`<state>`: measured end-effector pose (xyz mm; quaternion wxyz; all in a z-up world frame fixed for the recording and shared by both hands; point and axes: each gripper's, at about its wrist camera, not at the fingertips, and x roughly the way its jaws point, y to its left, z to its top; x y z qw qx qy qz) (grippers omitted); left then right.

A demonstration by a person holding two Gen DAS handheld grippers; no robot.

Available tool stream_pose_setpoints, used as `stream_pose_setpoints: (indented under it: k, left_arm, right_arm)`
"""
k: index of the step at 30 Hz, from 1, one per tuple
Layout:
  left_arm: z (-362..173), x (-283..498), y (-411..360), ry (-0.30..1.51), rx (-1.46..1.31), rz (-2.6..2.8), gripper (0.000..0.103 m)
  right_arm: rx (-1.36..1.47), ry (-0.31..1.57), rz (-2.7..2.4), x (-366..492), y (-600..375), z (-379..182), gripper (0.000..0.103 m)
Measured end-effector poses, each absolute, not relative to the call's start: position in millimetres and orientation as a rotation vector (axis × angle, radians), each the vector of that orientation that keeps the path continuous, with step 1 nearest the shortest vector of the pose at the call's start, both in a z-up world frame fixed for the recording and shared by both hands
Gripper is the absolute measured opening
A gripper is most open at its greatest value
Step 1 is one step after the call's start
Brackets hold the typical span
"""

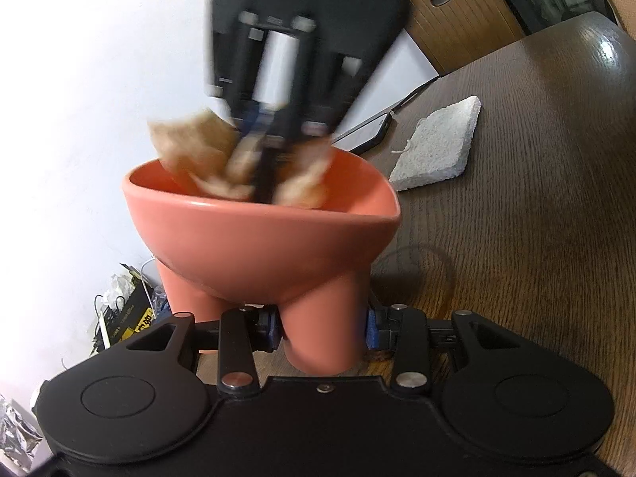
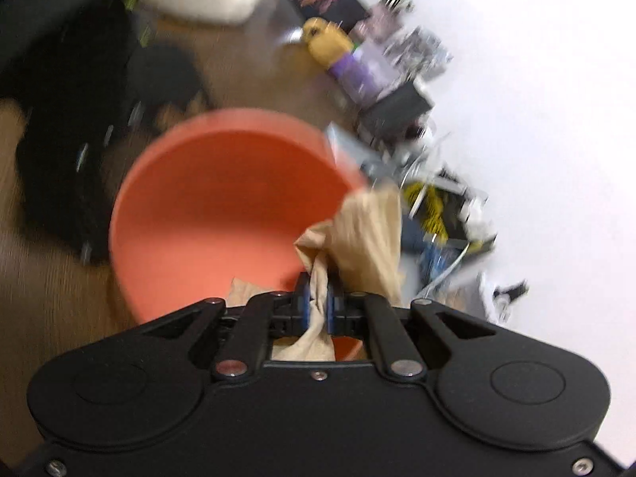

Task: Clean bowl
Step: 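Wipe the bowl interior with the cloth while the left gripper holds the bowl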

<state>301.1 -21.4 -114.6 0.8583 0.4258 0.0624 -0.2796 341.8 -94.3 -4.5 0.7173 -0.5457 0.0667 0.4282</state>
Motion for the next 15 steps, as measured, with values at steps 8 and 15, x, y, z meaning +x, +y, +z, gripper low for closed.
stream_pose_setpoints:
  k: [8, 15]
  left_arm:
    - [-114, 296, -21, 0.118, 0.903, -0.582, 0.037]
    - [-111, 298, -18, 0.125, 0.898, -0.586, 0.037]
  right_arm:
    - [-1.189, 0.181, 1.077, 318, -73, -22, 0.008]
    - [-1.190, 0.078, 1.026, 325, -60, 2, 0.008]
